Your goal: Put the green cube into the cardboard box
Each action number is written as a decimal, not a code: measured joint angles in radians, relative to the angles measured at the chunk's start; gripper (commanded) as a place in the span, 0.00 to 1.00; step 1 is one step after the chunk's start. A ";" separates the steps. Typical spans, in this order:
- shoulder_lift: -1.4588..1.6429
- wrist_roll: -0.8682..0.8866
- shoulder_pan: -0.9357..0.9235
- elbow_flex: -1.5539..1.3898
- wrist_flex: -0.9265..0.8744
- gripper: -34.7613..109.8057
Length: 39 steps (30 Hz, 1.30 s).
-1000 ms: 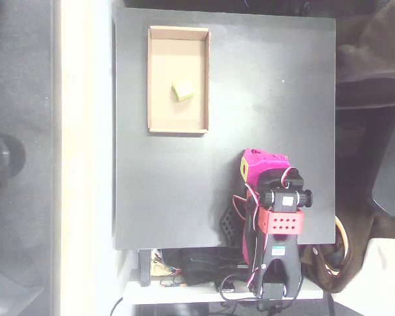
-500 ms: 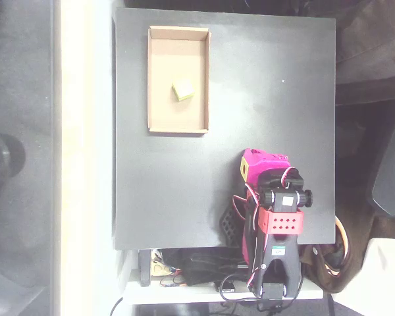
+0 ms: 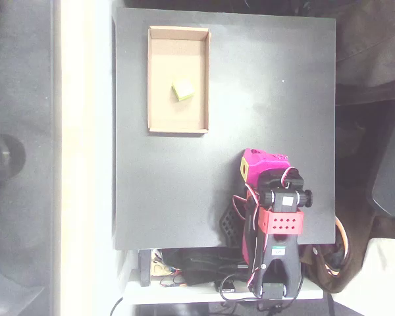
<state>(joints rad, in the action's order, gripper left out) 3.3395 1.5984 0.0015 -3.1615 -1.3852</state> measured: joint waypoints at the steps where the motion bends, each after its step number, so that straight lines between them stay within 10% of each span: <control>1: 0.000 0.000 0.000 0.000 0.000 0.25; 39: 0.000 0.000 0.021 0.000 0.000 0.25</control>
<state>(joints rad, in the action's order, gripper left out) 3.3395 1.5984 0.0230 -3.1615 -1.3852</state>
